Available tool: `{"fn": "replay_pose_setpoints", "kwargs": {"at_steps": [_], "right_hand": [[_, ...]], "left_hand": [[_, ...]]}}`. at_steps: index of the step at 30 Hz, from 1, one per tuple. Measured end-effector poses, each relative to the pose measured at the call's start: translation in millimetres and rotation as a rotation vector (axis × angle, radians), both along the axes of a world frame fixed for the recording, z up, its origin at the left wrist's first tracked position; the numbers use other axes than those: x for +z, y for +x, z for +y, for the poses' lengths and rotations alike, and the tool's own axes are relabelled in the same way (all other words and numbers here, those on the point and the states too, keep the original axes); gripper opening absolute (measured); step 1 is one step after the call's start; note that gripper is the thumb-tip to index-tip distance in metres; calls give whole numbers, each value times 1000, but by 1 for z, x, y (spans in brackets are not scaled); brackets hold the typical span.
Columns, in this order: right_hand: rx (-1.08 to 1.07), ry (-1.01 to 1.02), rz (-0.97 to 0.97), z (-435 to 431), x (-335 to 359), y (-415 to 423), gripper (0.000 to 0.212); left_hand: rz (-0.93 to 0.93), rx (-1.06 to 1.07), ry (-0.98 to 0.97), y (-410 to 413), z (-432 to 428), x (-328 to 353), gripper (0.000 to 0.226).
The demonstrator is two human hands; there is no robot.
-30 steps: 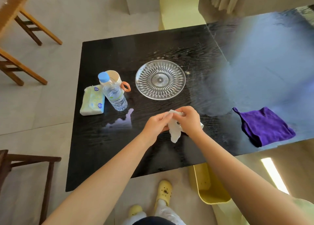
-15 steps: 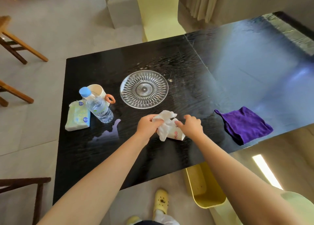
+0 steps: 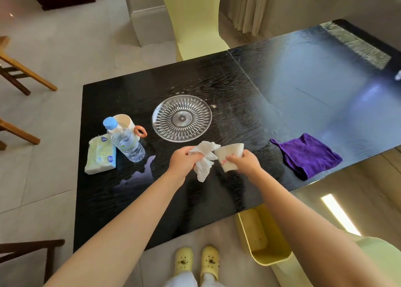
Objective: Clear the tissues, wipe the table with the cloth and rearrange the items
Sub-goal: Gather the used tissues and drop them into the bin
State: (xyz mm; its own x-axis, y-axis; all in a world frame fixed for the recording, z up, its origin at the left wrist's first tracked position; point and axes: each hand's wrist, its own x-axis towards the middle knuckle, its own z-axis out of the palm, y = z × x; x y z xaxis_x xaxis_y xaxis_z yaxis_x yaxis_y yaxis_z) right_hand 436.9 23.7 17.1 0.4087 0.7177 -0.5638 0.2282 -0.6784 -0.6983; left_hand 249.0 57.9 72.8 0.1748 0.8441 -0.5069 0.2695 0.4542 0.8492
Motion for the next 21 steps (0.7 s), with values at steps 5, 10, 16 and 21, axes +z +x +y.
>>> {"fn": "replay_pose_setpoints", "kwargs": {"at_steps": [5,10,16,21], "right_hand": [[39,158,21,4,60,-8,39],[-7,216,196,-6,106,-21,40],[-13,279,86,-31,132,-21,52],[-106,270,99,-58,135,-7,42]], "left_hand": [[-39,-107,30,17,5,28,28],[-69,-114,128,29,9,50,24],[-44,-263,250,38,5,61,21],[-121,-433,225,48,-6,64,23]]}}
